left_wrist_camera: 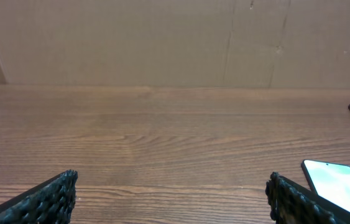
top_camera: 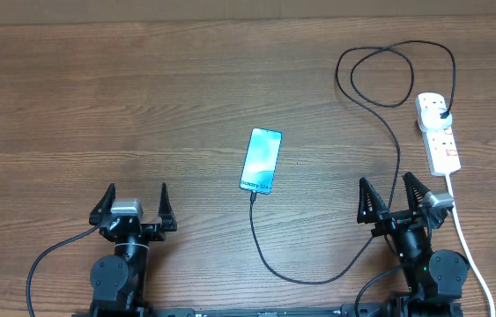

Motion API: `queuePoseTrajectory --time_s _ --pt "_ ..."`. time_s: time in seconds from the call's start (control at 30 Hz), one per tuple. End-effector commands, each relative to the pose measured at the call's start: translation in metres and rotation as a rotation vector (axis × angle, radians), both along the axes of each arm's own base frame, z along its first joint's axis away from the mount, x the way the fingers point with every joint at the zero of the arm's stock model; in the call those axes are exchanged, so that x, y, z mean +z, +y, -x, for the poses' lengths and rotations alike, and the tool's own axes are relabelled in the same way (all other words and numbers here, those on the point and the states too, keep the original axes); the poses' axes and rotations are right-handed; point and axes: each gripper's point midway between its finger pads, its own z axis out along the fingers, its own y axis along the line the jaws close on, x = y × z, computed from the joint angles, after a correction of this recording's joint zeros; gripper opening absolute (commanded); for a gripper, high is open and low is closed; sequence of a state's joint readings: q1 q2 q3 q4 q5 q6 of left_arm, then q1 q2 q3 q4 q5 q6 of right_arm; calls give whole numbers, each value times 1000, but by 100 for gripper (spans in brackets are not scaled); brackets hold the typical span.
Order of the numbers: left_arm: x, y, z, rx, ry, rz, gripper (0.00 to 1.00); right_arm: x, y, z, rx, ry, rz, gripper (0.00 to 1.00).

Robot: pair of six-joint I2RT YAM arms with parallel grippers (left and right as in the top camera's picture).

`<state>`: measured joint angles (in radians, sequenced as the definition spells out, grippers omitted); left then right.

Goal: Plug charger to phone and switch on socket

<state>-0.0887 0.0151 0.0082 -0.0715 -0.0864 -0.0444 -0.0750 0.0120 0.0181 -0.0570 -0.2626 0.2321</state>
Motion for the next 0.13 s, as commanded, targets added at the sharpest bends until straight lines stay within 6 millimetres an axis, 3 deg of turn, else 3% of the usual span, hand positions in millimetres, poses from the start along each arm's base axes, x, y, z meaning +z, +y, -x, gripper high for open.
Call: queuePoseTrajectory --time_s 0.0,0.1 --pt "1 1 0 -1 -8 -21 100 -3 1 0 6 2 1 100" --pt "1 1 0 -1 -8 -21 100 -3 1 0 6 2 1 100"
